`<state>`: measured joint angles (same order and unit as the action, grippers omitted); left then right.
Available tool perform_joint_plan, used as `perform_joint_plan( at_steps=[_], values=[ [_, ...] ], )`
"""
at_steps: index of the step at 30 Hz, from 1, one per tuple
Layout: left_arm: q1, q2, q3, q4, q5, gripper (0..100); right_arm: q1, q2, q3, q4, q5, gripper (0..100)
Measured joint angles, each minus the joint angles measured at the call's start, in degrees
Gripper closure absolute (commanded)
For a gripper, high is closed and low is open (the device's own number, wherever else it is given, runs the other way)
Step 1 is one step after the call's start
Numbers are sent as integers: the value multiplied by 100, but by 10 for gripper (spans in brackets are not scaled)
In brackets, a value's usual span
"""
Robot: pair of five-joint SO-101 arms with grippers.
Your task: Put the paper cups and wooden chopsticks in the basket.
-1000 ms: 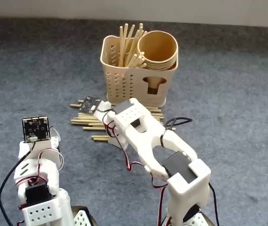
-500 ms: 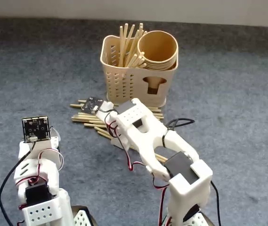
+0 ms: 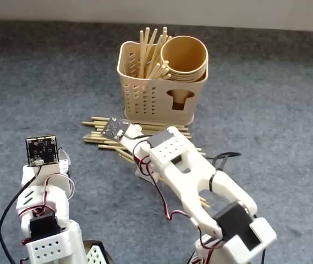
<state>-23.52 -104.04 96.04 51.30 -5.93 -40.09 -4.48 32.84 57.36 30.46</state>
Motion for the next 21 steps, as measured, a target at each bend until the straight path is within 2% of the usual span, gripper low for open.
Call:
perform_joint_plan(
  at_steps=[5, 12, 21],
  values=[
    [0, 0, 0, 0, 0, 856, 0, -624, 378, -448, -624, 992],
    [0, 0, 0, 0, 0, 856, 0, -1064, 905, -1143, -695, 992],
    [0, 0, 0, 0, 0, 856, 0, -1099, 923, -1248, -765, 992]
  ],
)
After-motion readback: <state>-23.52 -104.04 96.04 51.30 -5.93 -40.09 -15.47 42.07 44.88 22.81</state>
